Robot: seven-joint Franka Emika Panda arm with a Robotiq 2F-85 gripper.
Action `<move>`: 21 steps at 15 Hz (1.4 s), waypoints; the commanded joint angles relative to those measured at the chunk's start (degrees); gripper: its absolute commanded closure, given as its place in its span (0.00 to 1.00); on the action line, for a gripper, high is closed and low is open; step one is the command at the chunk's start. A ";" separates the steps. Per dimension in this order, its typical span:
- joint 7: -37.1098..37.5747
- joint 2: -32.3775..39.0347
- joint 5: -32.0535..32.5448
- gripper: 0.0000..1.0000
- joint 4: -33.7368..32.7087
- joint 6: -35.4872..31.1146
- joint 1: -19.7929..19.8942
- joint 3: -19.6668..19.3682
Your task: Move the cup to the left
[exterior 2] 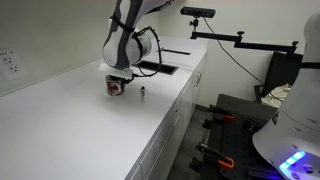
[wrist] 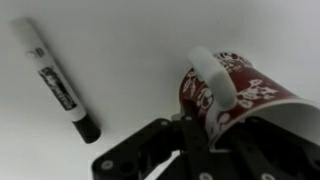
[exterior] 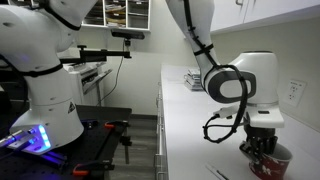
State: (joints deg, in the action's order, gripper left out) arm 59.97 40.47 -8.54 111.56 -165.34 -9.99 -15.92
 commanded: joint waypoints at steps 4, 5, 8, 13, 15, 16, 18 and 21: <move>-1.40 -11.45 -0.57 0.97 15.38 -5.14 -4.04 -0.36; -1.14 -12.88 0.26 0.97 17.68 -6.13 -5.84 -1.21; 1.65 -14.52 3.33 0.97 21.47 -6.11 -13.17 -5.58; 8.01 -15.02 11.81 0.97 23.84 -5.22 -28.00 -15.36; 6.81 -16.02 11.32 0.97 24.35 -5.16 -28.43 -13.59; 5.70 -16.75 10.59 0.97 24.68 -4.84 -27.80 -11.96; 5.11 -17.32 10.76 0.97 25.28 -4.76 -27.80 -10.53; 4.73 -18.25 10.29 0.97 26.72 -5.74 -26.73 -8.33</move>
State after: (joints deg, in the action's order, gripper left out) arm 66.56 25.20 1.73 135.91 -170.26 -38.52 -26.16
